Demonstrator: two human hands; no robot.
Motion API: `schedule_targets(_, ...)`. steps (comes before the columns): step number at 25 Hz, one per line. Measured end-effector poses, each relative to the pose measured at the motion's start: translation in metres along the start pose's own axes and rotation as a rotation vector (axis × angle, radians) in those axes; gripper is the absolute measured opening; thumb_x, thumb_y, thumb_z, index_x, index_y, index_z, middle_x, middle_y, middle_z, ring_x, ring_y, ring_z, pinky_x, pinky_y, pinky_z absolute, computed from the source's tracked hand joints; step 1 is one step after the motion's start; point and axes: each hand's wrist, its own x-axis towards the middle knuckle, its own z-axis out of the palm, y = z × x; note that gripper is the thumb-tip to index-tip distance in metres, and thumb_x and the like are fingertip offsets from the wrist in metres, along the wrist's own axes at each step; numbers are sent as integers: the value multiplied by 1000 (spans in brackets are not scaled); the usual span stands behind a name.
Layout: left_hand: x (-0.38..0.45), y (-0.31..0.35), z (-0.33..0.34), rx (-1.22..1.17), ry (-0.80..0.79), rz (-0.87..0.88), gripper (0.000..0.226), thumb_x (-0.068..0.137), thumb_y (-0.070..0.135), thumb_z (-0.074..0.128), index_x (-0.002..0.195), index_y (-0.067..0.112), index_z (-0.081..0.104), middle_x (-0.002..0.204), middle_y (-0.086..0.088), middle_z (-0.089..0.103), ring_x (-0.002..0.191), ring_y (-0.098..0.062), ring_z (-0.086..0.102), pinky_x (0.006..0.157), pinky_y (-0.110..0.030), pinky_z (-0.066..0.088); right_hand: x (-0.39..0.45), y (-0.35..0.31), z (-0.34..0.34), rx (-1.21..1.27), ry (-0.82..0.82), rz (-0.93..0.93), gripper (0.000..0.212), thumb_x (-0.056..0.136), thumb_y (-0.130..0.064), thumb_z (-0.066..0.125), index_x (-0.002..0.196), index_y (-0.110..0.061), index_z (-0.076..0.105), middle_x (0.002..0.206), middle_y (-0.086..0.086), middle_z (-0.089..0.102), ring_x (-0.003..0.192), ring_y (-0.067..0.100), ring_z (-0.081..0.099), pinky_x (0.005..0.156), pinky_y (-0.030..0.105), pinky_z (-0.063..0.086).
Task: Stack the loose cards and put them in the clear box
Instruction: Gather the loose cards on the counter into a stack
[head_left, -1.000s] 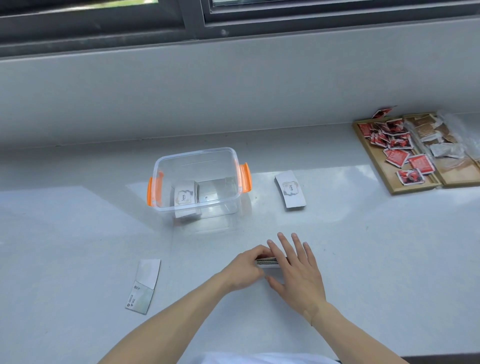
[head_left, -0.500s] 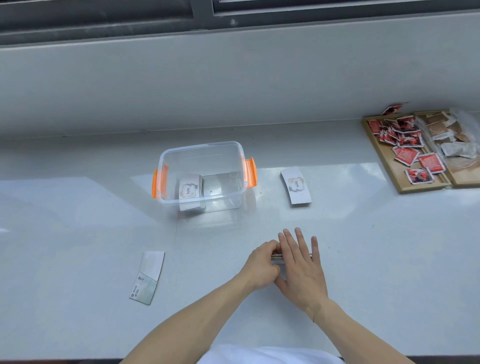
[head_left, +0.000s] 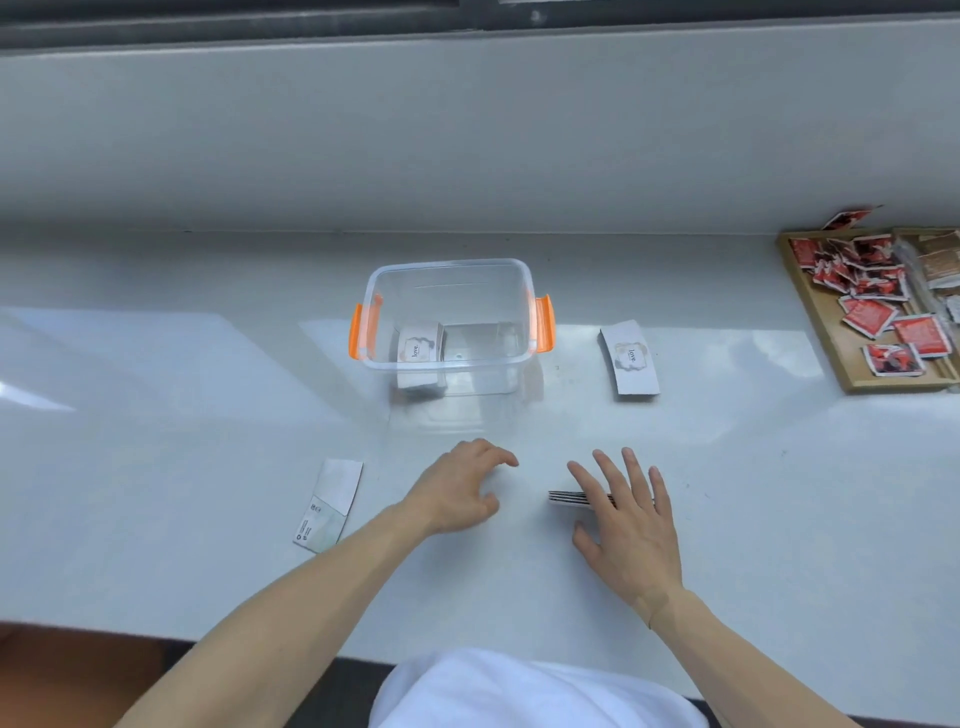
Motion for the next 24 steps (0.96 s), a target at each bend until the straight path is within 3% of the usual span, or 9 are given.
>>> schedule_targets(4,-23,-52,-26,383,-65,66,60,80,27,57,138,36,43,145,3,41,138,-18,34,113,-34,31,-3,-1,0,-4,6,-5,76,72,-23,70,142,-31,42,148,5,45,143,34,26,115,53,17)
schedule_targets(8,-49,-94,-56,674,-157,94,80,76,12,50,147,41,24,158,4,23,147,-17,19,120,-38,16,-3,-2,-1,3,9,-2,77,73,-21,70,143,-31,41,148,5,45,143,34,26,116,54,16)
schedule_targets(13,-73,-127,-76,897,-319,139,99,75,-4,50,148,45,3,164,6,3,151,-19,7,119,-41,18,-1,-3,-4,-10,-5,9,78,72,-21,73,143,-29,43,148,6,45,143,35,27,115,55,18)
schedule_targets(18,-76,-141,-74,1046,-327,218,98,76,19,77,146,37,10,162,0,11,149,-23,15,114,-40,28,-5,-4,-2,-22,-33,40,77,74,-22,71,144,-29,41,149,4,44,144,33,24,117,54,16)
schedule_targets(24,-72,-147,-74,1089,-268,231,70,80,47,72,133,18,35,150,-5,31,146,-24,19,111,-39,32,-9,-1,1,-47,-45,27,77,76,-23,68,146,-30,36,150,3,42,145,32,23,117,52,14)
